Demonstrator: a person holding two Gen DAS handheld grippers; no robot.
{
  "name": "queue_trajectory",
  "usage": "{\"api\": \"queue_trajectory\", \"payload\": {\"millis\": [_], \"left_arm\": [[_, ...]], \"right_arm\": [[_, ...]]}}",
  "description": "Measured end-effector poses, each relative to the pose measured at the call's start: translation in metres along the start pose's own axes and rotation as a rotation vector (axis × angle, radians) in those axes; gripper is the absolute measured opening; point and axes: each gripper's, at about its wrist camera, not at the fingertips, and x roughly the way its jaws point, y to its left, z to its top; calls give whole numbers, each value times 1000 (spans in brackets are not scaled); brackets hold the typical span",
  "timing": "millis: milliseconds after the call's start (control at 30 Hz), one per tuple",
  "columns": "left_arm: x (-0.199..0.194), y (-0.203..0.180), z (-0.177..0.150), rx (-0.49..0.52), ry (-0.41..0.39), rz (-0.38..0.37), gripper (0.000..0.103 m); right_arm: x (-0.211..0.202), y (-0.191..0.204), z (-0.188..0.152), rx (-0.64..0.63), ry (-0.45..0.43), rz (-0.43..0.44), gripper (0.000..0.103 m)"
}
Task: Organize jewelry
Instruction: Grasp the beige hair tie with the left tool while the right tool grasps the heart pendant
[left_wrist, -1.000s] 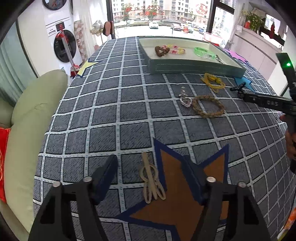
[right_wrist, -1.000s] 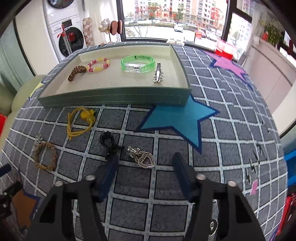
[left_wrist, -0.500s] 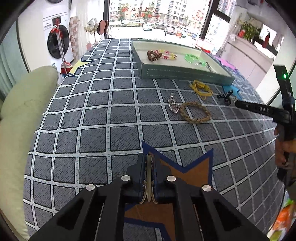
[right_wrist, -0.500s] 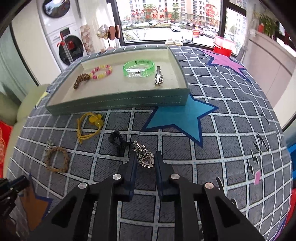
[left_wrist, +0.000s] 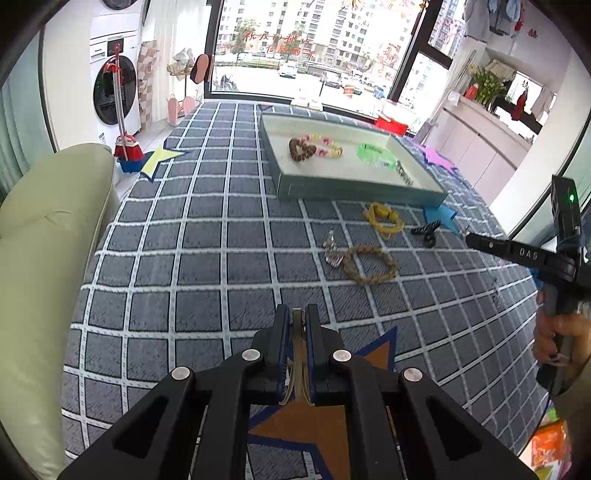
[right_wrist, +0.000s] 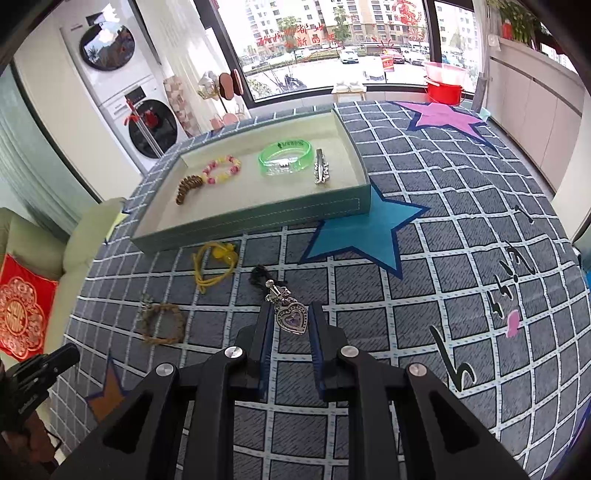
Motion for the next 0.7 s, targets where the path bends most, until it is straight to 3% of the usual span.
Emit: {"api": "queue_trajectory", "payload": {"millis": [333,700], "left_arm": [[-15,-6,31,34,-52,-12,22],[-4,-37,96,106,-106,-71,22]], "right_arm": [[-16,7,10,-3,-34,35,20],[-26,21,64,-40,-75,42,20]]}}
